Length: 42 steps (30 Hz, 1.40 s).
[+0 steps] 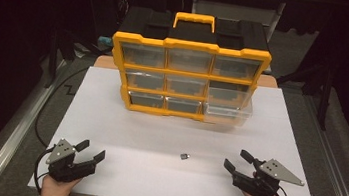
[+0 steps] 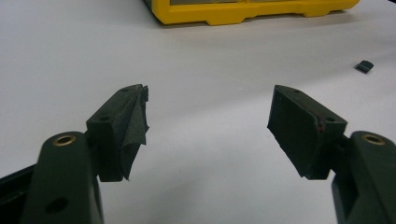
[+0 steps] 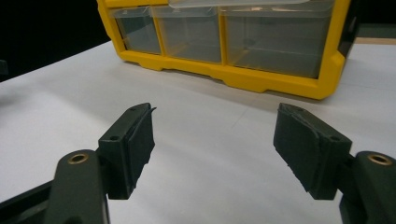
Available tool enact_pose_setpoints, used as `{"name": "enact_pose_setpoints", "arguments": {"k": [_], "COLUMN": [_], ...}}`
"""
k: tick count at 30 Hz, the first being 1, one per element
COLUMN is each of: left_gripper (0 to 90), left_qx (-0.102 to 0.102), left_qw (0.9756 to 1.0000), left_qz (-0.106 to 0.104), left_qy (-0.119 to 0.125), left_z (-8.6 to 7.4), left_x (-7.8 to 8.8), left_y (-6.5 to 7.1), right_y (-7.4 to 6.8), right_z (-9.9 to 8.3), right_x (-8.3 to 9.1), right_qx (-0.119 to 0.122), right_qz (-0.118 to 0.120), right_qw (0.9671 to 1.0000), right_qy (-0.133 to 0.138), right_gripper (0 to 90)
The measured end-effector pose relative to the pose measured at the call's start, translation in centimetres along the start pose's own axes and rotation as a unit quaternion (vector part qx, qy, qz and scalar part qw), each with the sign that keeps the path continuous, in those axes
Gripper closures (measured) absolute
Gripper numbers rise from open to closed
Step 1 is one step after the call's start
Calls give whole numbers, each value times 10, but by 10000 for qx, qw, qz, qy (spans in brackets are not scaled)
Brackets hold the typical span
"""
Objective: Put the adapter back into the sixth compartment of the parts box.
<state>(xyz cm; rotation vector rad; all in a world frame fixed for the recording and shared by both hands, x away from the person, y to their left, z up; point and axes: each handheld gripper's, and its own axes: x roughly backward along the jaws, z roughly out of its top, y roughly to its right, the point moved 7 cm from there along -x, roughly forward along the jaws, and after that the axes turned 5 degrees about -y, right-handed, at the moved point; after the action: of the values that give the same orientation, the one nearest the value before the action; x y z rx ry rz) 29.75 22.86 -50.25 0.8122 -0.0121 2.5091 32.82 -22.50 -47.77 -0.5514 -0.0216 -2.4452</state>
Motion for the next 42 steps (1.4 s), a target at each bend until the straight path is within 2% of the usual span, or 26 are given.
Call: {"name": "enact_pose_setpoints", "arguments": {"k": [14,23,35,39,42], "left_gripper": [290,290,290,290,290], "left_qx": [9,-2,-19,-27,-37], "left_qw": [10000,10000,9999,9999,9999], "left_qz": [-32,-61,-103,-116,-121], "left_qy": [-6,6,25,29,29], "left_z": [0,0,1,1,1], "left_x": [-1,-1,0,0,0], "left_y": [0,1,2,3,3], "right_y": [-21,-32,-59,-68,-71], "right_z": [7,14,25,26,24], "right_x": [-26,-41,-76,-87,-92], "right_qx": [141,150,278,345,330], "right_qz": [346,463,737,813,869], "right_qw": [9992,9987,9966,9953,9932], "right_qy": [-122,-167,-251,-404,-699], "right_gripper": [291,293,299,324,368]}}
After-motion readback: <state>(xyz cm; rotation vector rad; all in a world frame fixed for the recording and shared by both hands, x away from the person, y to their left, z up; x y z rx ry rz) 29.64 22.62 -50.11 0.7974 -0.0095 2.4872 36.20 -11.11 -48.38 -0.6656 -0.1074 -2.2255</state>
